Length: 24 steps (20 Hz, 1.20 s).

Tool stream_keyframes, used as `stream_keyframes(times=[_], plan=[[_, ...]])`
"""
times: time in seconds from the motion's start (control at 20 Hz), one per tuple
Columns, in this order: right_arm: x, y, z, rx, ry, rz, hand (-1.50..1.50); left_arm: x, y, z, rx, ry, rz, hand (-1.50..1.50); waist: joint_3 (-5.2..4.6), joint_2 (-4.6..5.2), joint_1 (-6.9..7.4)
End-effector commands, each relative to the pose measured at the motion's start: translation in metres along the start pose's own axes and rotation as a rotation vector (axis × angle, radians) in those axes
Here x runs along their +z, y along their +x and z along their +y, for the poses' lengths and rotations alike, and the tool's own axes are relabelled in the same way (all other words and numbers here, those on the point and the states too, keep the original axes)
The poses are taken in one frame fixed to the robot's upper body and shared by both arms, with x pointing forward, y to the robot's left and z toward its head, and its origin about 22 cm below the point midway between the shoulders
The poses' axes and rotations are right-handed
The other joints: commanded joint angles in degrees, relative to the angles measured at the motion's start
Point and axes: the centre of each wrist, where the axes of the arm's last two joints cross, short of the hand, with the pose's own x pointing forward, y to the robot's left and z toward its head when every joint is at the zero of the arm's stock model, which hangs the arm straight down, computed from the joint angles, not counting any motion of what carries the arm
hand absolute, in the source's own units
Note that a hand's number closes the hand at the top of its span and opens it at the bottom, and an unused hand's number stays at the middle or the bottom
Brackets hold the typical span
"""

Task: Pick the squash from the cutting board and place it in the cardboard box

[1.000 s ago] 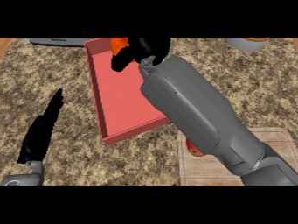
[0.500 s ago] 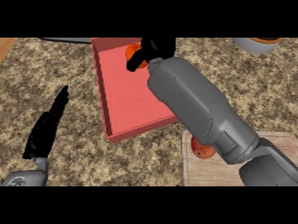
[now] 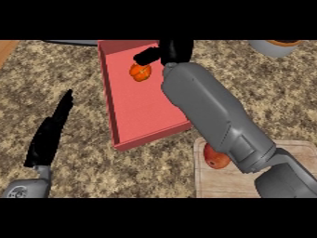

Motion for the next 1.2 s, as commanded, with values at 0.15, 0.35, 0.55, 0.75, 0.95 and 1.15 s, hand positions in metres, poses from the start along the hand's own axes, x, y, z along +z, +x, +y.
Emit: stream_keyframes(times=[0.15, 0.35, 0.55, 0.75, 0.95, 1.15], plan=[[-0.002, -0.006, -0.01, -0.296, -0.176, -0.007, -1.5, 0.006, -0.005, 0.007, -0.017, 0.031, 0.029, 0.0, 0.09, -0.63, -2.1], [-0.012, -0.006, -0.024, -0.423, -0.236, 0.003, -1.5, 0.015, -0.019, 0.016, -0.008, 0.064, 0.058, 0.0, 0.07, -1.02, -3.91], [-0.031, -0.051, -0.06, -0.439, -0.332, 0.042, -1.5, 0.027, -0.03, 0.027, 0.003, 0.079, 0.069, 0.0, 0.08, -1.83, -6.19], [-0.026, -0.068, -0.084, -0.486, -0.348, 0.055, -1.5, 0.011, -0.027, 0.032, 0.006, 0.11, 0.092, 0.0, 0.03, -2.01, -7.23], [-0.008, -0.134, -0.117, -0.469, -0.322, 0.035, -1.5, 0.033, -0.024, 0.027, 0.015, 0.094, 0.09, 0.0, 0.08, -2.16, -7.24], [-0.005, -0.15, -0.177, -0.446, -0.298, -0.016, -1.5, 0.03, -0.028, 0.029, -0.002, 0.086, 0.086, 0.0, 0.02, -1.88, -6.89]])
